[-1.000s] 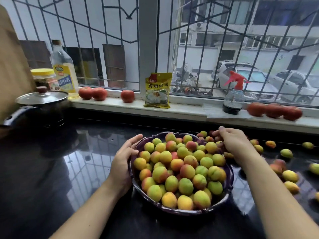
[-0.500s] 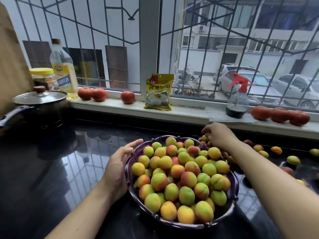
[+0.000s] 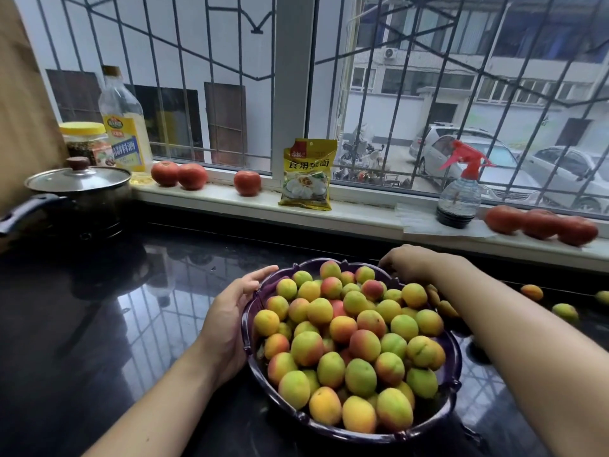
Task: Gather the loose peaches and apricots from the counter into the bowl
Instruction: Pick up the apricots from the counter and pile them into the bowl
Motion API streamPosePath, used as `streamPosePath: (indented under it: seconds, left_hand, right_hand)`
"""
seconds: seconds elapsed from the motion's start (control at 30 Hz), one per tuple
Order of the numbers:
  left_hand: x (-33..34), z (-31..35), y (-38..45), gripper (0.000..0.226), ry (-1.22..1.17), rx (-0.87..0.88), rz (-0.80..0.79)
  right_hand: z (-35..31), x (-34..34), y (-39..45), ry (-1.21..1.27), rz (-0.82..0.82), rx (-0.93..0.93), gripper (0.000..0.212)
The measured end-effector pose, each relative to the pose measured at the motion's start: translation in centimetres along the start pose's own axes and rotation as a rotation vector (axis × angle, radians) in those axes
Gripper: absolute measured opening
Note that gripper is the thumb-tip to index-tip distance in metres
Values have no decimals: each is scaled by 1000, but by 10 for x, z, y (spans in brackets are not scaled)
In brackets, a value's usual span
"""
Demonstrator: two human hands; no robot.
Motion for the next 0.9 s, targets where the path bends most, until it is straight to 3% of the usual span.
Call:
streamPosePath:
  seconds: [0.2,0.33,0.4,0.5,0.67,0.9]
  left_hand:
    - [-1,0,1,45,1,1,5]
    - [-2,0,0,44,-1,4,3]
    - [0,0,-2,43,4,6,6]
    - [5,1,-7,42,-1,3,4]
    - [7,1,-11,41,-40,-6,21]
    - [9,4,-13,39,-50,-6,28]
  right_hand:
    - [0,-1,-4,-26,198,-9,40]
    - [-2,-25,-27,343,573,-20,27]
    - [-18,-45,-52,559,684,-79,21]
    - [-62,-69,-92,645,605,-263,21]
    - [-131,-68,-113,355,296,-378,35]
    - [-157,-34,-91,3,313,-406,29]
Point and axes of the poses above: each hand's wrist, its own y-axis towards the middle knuckle, its own x-axis out of the palm, z = x × y, the point moved 2 cm from there along y, towards the middle knuckle, and after that the axes turned 10 degrees about -x, right-handed, at the moved point
